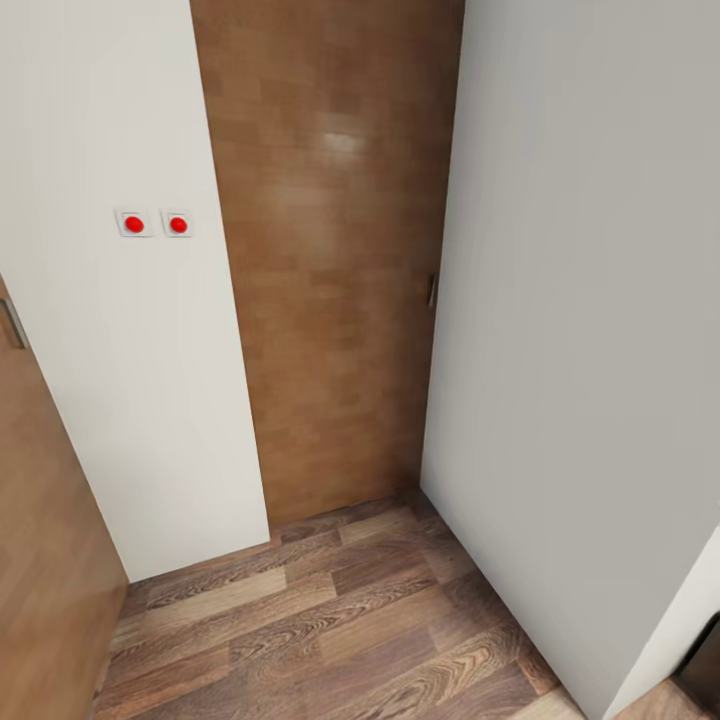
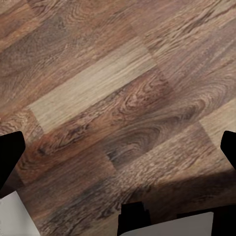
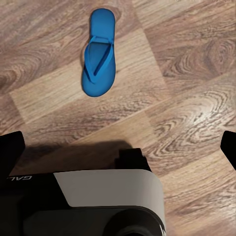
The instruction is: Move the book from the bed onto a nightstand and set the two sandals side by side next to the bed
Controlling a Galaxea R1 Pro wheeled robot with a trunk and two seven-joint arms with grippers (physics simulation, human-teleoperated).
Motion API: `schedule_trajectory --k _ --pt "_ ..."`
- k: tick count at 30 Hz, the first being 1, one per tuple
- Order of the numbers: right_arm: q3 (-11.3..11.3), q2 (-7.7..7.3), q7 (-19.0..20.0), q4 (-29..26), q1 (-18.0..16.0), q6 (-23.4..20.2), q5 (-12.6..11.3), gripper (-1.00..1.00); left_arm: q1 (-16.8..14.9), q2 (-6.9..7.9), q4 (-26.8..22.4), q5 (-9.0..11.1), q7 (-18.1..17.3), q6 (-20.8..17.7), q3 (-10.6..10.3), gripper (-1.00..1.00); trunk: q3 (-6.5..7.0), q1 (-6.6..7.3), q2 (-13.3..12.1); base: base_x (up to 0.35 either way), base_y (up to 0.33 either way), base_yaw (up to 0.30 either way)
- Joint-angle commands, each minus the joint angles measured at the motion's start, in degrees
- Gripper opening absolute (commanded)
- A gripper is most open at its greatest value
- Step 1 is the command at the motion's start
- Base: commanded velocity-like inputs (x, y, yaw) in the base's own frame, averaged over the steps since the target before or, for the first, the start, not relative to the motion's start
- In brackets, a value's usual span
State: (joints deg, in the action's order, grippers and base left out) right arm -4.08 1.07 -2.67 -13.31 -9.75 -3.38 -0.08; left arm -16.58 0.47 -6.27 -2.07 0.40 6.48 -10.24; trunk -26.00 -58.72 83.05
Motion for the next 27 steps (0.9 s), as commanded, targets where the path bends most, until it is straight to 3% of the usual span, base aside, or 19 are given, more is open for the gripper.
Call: schedule_trajectory --k 1,27 --pt "-0.4 0.05 -0.1 -0.1 0.0 -0.3 0.0 1.0 0.0 0.02 0.0 -0.2 0.0 0.2 -0.2 1.0 -0.06 -0.01 0.0 0.096 0.056 -0.006" --pt "-0.4 0.31 -0.1 -0.1 0.0 -0.3 0.2 1.0 0.0 -0.03 0.0 -0.2 0.0 0.3 -0.6 1.0 -0.06 -0.01 0.0 0.036 0.01 -0.001"
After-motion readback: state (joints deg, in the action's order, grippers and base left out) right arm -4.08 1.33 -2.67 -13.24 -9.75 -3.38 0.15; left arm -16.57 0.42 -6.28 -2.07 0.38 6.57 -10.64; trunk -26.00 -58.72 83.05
